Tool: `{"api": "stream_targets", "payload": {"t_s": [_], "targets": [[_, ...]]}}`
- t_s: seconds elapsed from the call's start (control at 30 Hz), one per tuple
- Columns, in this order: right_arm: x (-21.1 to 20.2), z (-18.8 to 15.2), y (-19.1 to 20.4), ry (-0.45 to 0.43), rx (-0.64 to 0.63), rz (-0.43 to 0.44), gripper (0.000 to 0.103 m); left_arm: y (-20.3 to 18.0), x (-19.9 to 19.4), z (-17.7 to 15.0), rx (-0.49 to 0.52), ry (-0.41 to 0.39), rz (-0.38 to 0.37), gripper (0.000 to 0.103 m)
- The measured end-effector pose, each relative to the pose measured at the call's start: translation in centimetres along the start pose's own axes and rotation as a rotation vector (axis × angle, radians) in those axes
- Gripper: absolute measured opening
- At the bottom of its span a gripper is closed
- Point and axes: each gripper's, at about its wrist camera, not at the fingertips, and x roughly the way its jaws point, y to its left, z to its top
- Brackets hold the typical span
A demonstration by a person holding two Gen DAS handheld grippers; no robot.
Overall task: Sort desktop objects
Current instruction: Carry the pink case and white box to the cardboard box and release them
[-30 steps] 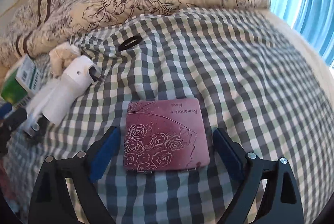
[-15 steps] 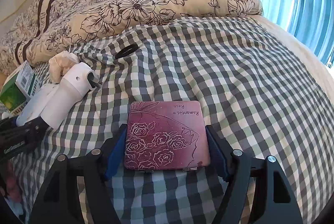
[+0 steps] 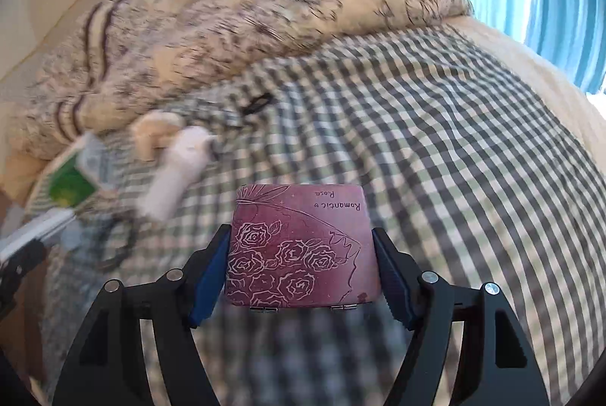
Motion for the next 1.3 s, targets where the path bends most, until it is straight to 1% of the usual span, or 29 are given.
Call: {"api": "stream_targets", "payload": {"t_s": [0.1,0.2,0.23,0.3,0.33,0.4,0.47,0.53,0.6,0.67,0.7,0.77,0.8,0.9,0.97,1.07,1.13,1.17,1.2,1.27,1.3], "targets": [[-2.8,-0.5,2.3,-0.020,-0.043,0.054,0.071,0.8,-2.7,0.2,-0.020,-0.031,-0.001,0.066],[-5.4,0.0,5.5,-0.030,-0.097,0.113,0.071,2.1,-5.4,0.7,-0.050,-0.054,0.009,0.066],[-6.5,0.3,7.1,-0.036,-0.114,0.150,0.071,2.8,-6.5,0.9,-0.064,-0.061,0.014,0.066],[-7.9,0.8,9.2,-0.042,-0.138,0.202,0.071,4.0,-8.5,1.3,-0.075,-0.086,0.041,0.066],[-8.9,1.2,11.0,-0.050,-0.159,0.237,0.071,4.7,-9.5,1.4,-0.078,-0.101,0.057,0.066],[-10.0,1.6,13.7,-0.061,-0.190,0.268,0.071,6.6,-11.8,1.6,-0.102,-0.120,0.072,0.066],[-11.4,2.1,16.9,-0.073,-0.227,0.307,0.071,8.5,-13.5,1.6,-0.130,-0.122,0.088,0.066],[-12.7,2.5,20.8,-0.081,-0.266,0.364,0.071,10.8,-15.2,1.3,-0.148,-0.125,0.130,0.066],[-13.5,2.6,23.8,-0.075,-0.294,0.402,0.071,13.1,-16.5,0.5,-0.173,-0.124,0.171,0.066],[-13.8,2.5,27.9,-0.054,-0.331,0.448,0.071,15.7,-16.9,-0.6,-0.204,-0.099,0.193,0.066],[-13.7,2.3,29.2,-0.044,-0.340,0.461,0.071,16.8,-16.9,-1.2,-0.217,-0.090,0.204,0.066],[-12.6,1.7,33.4,0.016,-0.377,0.501,0.071,18.7,-16.4,-2.5,-0.244,-0.070,0.220,0.066],[-12.1,1.5,34.7,0.040,-0.387,0.507,0.071,19.7,-16.0,-3.1,-0.260,-0.065,0.220,0.066],[-10.0,0.8,38.9,0.093,-0.411,0.511,0.071,21.5,-14.9,-4.4,-0.276,-0.058,0.187,0.066],[-8.6,0.4,41.2,0.109,-0.430,0.496,0.071,22.6,-14.2,-4.9,-0.280,-0.055,0.177,0.066],[-7.3,-0.3,43.1,0.118,-0.445,0.466,0.072,23.9,-13.4,-5.3,-0.284,-0.051,0.156,0.066],[-6.9,-0.5,43.8,0.110,-0.444,0.433,0.075,24.4,-13.1,-5.3,-0.290,-0.047,0.138,0.070],[-7.0,-0.4,43.7,0.093,-0.435,0.418,0.078,24.5,-13.2,-5.4,-0.288,-0.061,0.130,0.080],[-7.3,-0.4,43.5,0.067,-0.423,0.417,0.084,24.5,-13.5,-5.5,-0.285,-0.078,0.131,0.090],[-7.9,-0.2,43.3,0.053,-0.416,0.425,0.085,24.2,-14.0,-5.5,-0.278,-0.107,0.148,0.090],[-8.2,-0.1,43.0,0.049,-0.411,0.432,0.085,24.0,-14.2,-5.4,-0.274,-0.110,0.146,0.091]]}}
